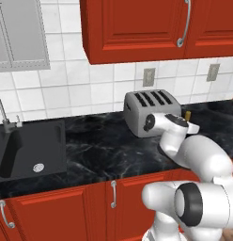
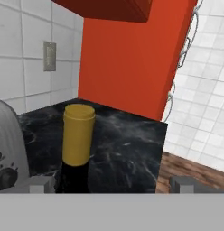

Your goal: There is a wine glass and glass cup on the dining counter. Place the wine bottle next to the wine glass and the juice bottle next to the glass cup.

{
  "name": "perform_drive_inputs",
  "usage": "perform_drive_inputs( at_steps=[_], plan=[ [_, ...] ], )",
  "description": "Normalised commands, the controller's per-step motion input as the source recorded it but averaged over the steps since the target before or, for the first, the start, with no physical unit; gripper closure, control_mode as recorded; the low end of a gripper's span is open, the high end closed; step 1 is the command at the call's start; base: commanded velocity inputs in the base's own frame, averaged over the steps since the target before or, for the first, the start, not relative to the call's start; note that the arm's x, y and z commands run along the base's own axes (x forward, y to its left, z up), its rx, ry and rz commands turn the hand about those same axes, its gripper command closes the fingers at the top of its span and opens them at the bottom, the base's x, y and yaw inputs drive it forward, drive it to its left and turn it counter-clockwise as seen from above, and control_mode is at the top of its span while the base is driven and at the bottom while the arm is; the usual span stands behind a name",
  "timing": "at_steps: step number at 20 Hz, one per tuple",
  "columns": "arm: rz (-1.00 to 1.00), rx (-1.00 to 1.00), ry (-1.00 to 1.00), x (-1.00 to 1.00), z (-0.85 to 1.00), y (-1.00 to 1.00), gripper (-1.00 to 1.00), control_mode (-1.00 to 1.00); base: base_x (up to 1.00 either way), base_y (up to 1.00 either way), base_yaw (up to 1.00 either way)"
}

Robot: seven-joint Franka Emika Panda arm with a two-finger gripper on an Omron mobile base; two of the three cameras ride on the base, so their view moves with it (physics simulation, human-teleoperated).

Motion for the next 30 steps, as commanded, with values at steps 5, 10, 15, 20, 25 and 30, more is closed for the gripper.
perform_drive_inputs(
  at_steps=[5, 10, 15, 20, 25, 30],
  plan=[
    [0.01, -0.06, 0.00, -0.02, -0.09, -0.14, -1.00, -1.00, 0.00, 0.00, 0.00],
    [0.01, -0.03, 0.00, 0.04, -0.12, -0.10, -1.00, -1.00, 0.00, 0.00, 0.00],
    [0.03, -0.01, 0.00, 0.15, -0.16, -0.01, -1.00, -1.00, 0.00, 0.00, 0.00],
    [0.04, 0.00, 0.00, 0.19, -0.10, 0.00, -1.00, -1.00, 0.00, 0.00, 0.00],
    [0.05, 0.00, 0.00, 0.18, -0.07, 0.00, -1.00, -1.00, 0.00, 0.00, 0.00],
    [0.03, 0.00, 0.00, 0.09, -0.08, 0.00, -1.00, -1.00, 0.00, 0.00, 0.00]
  ],
)
